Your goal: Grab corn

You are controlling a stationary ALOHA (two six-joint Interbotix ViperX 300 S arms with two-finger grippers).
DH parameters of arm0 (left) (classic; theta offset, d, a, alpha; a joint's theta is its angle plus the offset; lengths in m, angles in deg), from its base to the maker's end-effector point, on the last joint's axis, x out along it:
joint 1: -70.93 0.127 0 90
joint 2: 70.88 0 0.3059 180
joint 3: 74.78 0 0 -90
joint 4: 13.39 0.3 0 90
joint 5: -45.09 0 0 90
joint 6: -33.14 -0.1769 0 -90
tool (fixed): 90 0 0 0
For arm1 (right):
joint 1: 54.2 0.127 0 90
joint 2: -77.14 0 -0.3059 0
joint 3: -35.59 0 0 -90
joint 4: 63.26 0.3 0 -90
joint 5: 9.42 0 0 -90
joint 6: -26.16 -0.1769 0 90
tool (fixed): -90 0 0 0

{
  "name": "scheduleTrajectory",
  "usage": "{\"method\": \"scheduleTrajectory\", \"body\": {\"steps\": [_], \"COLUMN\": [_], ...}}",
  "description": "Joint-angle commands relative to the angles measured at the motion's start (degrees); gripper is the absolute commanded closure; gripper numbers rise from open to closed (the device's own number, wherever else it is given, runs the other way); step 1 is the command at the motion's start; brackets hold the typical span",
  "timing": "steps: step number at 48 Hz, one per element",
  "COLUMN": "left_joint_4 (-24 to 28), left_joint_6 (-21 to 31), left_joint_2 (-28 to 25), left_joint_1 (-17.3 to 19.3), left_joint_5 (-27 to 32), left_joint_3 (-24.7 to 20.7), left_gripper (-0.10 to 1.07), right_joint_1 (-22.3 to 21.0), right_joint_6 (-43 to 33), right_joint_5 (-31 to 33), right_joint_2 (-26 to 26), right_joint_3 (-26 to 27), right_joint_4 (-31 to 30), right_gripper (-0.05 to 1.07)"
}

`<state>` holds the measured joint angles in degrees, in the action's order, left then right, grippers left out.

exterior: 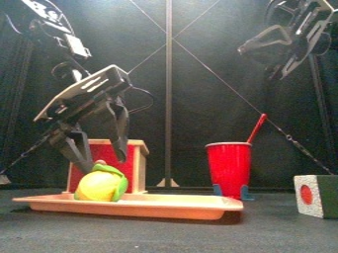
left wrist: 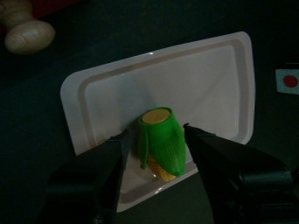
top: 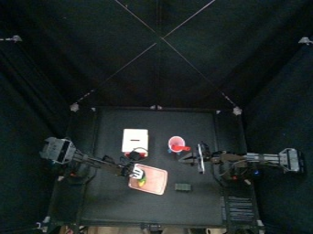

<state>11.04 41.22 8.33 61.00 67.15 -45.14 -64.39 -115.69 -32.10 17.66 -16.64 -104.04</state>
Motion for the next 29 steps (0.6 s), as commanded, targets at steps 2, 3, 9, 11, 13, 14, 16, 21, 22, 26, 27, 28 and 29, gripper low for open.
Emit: {"method": "scheduleTrajectory", "body": {"steps": [2,3,9,11,13,14,16,21,22,26,27,28,29], "left_joint_4": [0.26,0.26,0.44,0.7,0.79,0.79,0.79,0.7,0.62,0.53,0.44,0.44,0.44], "left_joint_6": [-0.18,-0.18,-0.26,-0.26,-0.18,-0.18,-0.09,0.09,0.09,0.09,0.09,0.09,0.09], "left_joint_2": [0.97,0.97,0.97,0.97,0.88,0.79,0.53,0.09,0.09,-0.44,-0.53,-0.7,-0.79], "left_joint_1": [-0.26,-0.26,-0.26,-0.26,-0.26,-0.26,-0.26,-0.26,-0.26,-0.35,-0.35,-0.26,-0.26], "left_joint_5": [-0.18,-0.18,-0.18,-0.18,-0.18,-0.18,-0.18,-0.26,-0.26,-0.26,-0.26,-0.26,-0.44], "left_joint_3": [-0.97,-1.05,-1.32,-1.41,-1.58,-1.58,-1.58,-1.67,-1.67,-1.85,-1.85,-1.85,-1.85], "left_gripper": [0.1,0.1,0.1,0.1,0.1,0.1,0.1,0.1,0.1,0.1,0.1,0.1,0.1], "right_joint_1": [-0.18,-0.09,-0.09,-0.09,-0.09,-0.09,-0.09,-0.09,-0.09,-0.09,-0.09,-0.09,-0.09], "right_joint_6": [0.0,0.0,0.0,0.0,0.0,0.0,0.0,0.0,0.0,0.0,0.0,0.0,0.0], "right_joint_5": [-0.44,-0.44,-0.44,-0.44,-0.44,-0.44,-0.44,-0.44,-0.44,-0.35,-0.44,-0.44,-0.44], "right_joint_2": [0.18,0.18,0.18,0.18,0.18,0.18,0.18,0.18,0.18,0.26,0.18,0.26,0.26], "right_joint_3": [0.44,0.44,0.35,0.44,0.44,0.35,0.44,0.44,0.35,0.35,0.44,0.35,0.44], "right_joint_4": [0.09,0.09,0.09,0.18,0.18,0.18,0.18,0.18,0.09,0.18,0.18,0.18,0.18], "right_gripper": [0.52,0.52,0.52,0.52,0.52,0.52,0.52,0.52,0.52,0.52,0.52,0.52,0.52]}}
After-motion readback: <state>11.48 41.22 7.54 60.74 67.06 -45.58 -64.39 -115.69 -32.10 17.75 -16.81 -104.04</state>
